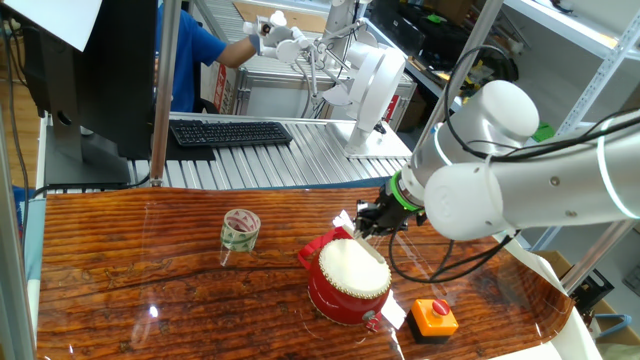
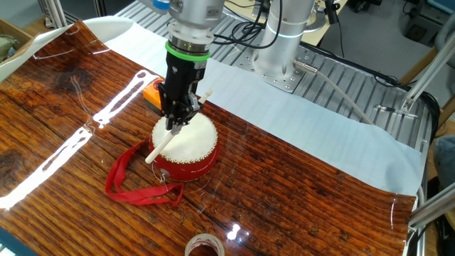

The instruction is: Play the drum

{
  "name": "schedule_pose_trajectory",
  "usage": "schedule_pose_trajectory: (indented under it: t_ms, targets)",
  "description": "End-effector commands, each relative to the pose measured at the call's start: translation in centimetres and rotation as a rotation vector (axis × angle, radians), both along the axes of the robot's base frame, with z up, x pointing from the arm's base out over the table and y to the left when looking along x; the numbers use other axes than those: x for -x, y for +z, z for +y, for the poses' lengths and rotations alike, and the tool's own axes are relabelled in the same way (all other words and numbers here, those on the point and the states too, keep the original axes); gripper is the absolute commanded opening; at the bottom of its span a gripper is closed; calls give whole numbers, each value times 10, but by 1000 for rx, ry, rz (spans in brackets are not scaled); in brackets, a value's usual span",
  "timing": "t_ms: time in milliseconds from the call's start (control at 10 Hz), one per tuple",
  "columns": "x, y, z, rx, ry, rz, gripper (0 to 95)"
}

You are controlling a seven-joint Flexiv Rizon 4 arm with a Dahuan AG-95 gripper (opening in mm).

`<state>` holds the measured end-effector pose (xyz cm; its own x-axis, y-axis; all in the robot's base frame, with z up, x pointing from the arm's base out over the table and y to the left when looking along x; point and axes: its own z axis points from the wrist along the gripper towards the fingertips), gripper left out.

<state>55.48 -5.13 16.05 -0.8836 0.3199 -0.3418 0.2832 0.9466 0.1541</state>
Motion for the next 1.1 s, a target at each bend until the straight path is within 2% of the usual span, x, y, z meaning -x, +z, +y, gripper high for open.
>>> schedule_pose_trajectory:
  t_ms: [100, 200, 500, 900, 1100]
  targets:
    - [0, 0, -1, 6, 0, -12, 0]
    - [1, 1, -1, 6, -5, -28, 0]
    - [1, 1, -1, 11, -13, -53, 0]
    - [1, -1, -4, 21, -8, -75, 0]
    - [0, -2, -6, 20, -7, -73, 0]
